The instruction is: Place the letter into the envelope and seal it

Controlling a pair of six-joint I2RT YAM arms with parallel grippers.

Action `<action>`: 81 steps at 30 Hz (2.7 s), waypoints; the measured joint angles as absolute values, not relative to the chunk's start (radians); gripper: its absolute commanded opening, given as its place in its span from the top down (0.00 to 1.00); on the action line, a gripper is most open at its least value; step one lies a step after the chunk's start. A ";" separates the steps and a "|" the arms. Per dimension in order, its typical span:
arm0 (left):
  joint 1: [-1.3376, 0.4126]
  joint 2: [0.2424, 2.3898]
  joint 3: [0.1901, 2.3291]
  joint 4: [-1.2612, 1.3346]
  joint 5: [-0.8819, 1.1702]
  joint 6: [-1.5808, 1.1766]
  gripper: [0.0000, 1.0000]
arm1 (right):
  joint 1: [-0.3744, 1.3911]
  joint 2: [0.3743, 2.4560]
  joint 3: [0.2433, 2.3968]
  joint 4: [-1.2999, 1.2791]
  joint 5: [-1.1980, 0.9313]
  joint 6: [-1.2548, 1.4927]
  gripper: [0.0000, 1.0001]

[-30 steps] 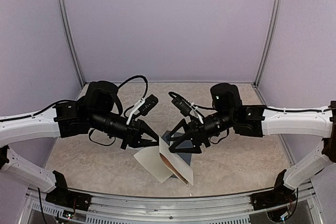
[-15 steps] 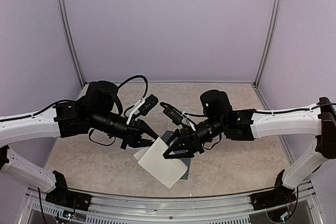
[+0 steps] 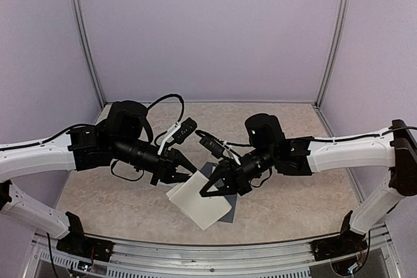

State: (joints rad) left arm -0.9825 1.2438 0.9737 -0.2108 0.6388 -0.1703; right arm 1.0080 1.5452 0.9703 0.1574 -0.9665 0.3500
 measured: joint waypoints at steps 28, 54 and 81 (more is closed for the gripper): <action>-0.925 1.255 0.981 -0.154 0.710 -0.334 0.24 | 1.011 1.547 1.000 0.077 -0.908 0.297 1.00; -0.928 1.322 1.002 -0.231 0.673 -0.262 1.00 | 1.010 1.530 0.974 0.052 -0.881 0.304 0.81; -0.876 1.279 0.987 -0.252 0.723 -0.226 1.00 | 0.996 1.393 0.764 0.184 -0.878 0.451 1.00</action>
